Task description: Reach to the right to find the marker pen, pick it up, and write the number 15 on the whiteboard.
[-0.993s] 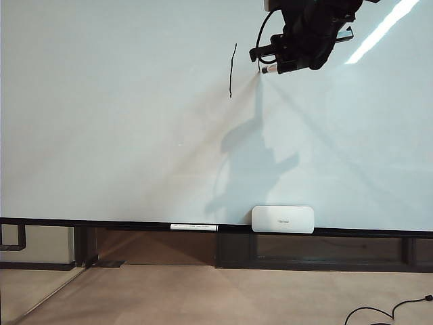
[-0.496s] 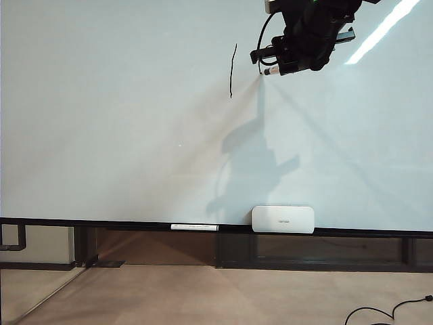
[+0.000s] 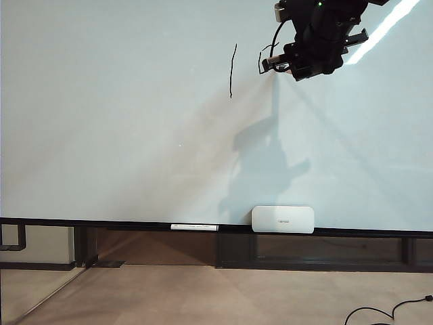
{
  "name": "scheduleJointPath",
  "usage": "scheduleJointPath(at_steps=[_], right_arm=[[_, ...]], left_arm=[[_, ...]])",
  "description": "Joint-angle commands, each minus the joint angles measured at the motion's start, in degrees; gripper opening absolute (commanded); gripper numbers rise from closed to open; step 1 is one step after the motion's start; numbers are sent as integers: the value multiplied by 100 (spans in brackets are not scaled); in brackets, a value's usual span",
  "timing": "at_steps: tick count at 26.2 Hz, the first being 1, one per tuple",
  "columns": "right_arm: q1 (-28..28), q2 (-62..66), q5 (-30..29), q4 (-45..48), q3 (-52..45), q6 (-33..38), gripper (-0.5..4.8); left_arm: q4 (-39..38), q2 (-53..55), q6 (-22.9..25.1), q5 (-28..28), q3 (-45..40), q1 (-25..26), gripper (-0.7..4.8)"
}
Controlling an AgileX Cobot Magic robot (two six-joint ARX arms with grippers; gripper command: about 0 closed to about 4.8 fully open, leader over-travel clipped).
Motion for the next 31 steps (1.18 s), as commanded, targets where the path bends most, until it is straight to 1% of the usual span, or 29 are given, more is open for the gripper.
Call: scheduleJointPath(at_steps=[1, 5, 10, 15, 21, 26, 31], right_arm=[[-48, -37, 271, 120, 35, 52, -2], [-48, -39, 378, 116, 35, 48, -1], [-48, -44, 354, 74, 35, 7, -1], [-50, -42, 354, -299, 35, 17, -1], [-55, -26, 35, -608, 22, 227, -2], [-208, 238, -127, -861, 22, 433, -2], [-289, 435, -256, -732, 22, 505, -2]], left_arm=[[103, -24, 44, -9, 15, -2, -6], [98, -22, 46, -9, 15, -2, -6], [98, -22, 44, -72, 15, -2, -6], [103, -22, 46, -74, 15, -2, -6], [107, -22, 46, -74, 15, -2, -6], [105, -22, 120, -105, 15, -2, -6], [105, -26, 151, -111, 15, -2, -6]])
